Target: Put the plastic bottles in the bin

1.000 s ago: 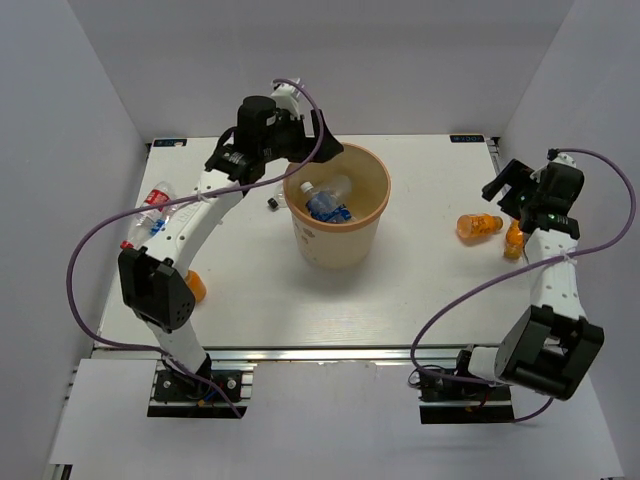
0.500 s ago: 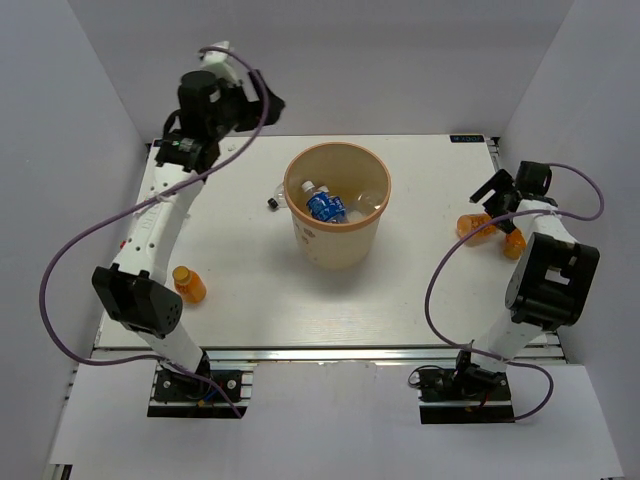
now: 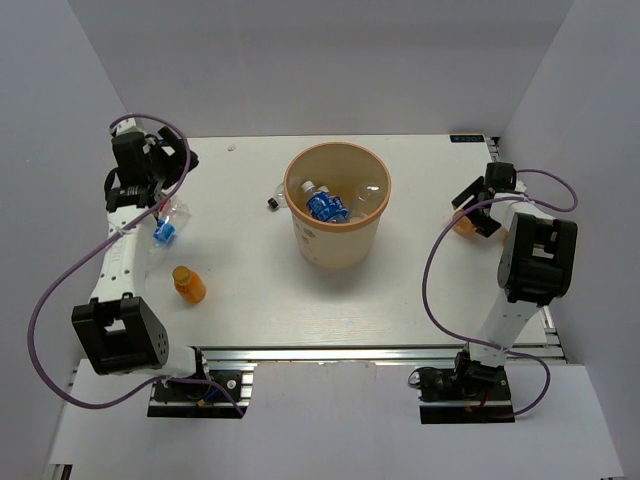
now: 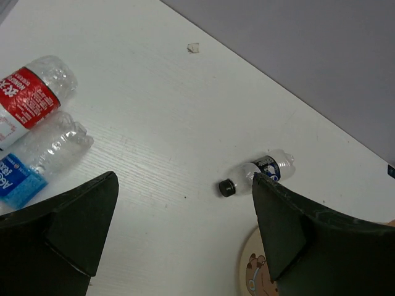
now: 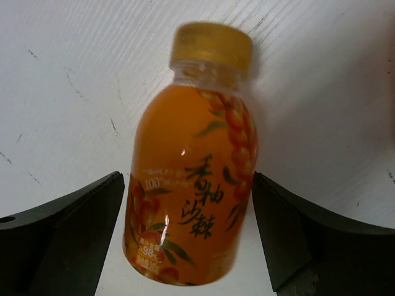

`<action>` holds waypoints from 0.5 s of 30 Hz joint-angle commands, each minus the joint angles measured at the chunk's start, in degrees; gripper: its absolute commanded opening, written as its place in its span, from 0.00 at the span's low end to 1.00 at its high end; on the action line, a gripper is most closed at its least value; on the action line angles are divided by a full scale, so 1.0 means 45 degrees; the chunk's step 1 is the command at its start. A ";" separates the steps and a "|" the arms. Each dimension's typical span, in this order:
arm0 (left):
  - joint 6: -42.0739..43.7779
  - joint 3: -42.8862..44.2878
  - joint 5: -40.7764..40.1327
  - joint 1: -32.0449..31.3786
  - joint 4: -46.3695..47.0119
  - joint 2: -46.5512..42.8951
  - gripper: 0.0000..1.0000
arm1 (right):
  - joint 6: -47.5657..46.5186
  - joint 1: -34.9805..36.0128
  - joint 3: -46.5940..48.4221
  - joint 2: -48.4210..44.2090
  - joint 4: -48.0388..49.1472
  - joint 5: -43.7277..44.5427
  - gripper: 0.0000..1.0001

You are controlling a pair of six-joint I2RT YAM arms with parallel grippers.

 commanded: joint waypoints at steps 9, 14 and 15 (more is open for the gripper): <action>-0.0972 -0.0870 -0.0042 0.0056 0.0159 -0.1337 0.98 | -0.0974 0.0392 0.0232 -0.0294 0.0616 0.0897 0.55; -0.0855 -0.0227 0.0660 0.0037 0.0100 -0.1766 0.98 | -0.3097 0.0839 0.0465 -0.2050 0.1588 -0.1400 0.48; -0.0932 -0.0187 0.0719 0.0056 0.0139 -0.1844 0.98 | -0.3394 0.1382 0.0544 -0.2440 0.1708 -0.1621 0.48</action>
